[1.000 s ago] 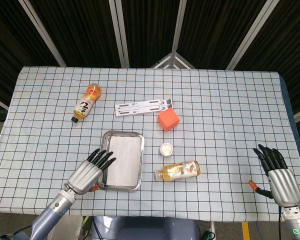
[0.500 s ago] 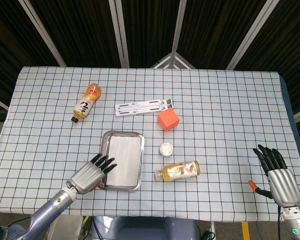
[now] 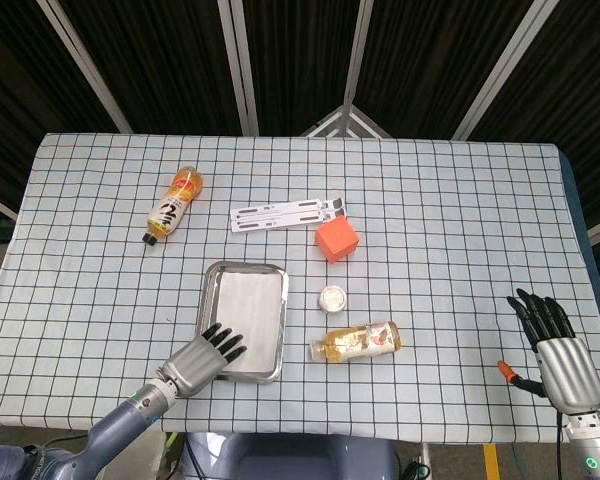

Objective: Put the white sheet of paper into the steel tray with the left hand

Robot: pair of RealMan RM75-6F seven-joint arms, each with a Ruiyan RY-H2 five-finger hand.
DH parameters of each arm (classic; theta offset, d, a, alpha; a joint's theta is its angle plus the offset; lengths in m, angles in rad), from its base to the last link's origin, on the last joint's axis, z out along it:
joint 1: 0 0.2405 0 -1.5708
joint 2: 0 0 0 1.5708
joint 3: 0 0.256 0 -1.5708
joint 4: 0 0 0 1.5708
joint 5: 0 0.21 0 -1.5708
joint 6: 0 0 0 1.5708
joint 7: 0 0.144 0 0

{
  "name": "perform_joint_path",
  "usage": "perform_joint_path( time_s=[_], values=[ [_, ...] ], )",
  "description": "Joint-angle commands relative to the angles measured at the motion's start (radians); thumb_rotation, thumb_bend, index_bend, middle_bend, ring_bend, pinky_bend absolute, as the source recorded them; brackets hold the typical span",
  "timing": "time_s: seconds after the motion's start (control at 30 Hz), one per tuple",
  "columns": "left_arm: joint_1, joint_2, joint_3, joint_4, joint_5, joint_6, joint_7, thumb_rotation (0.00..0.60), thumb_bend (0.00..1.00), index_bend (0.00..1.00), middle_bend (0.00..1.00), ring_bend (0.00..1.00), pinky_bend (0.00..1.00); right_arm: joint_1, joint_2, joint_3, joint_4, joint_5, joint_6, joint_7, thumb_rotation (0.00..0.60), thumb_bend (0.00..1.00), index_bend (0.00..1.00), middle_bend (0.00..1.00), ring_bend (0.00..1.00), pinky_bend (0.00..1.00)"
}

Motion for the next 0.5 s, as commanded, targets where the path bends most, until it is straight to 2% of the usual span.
perform_joint_path(
  time_s=[0.03,0.5],
  values=[
    [-0.013,-0.01,0.013,-0.002,-0.015,0.016,0.005,0.6,0.61,0.0,0.0,0.0,0.0,0.0,0.0,0.0,0.0,0.0,0.0,0.0,0.6,0.29,0.0,0.0,0.0,0.0],
    [-0.041,-0.005,0.05,0.012,-0.017,0.042,-0.025,0.6,0.61,0.0,0.0,0.0,0.0,0.0,-0.001,-0.001,-0.002,0.0,-0.001,-0.004,0.6,0.29,0.0,0.0,0.0,0.0]
  ],
)
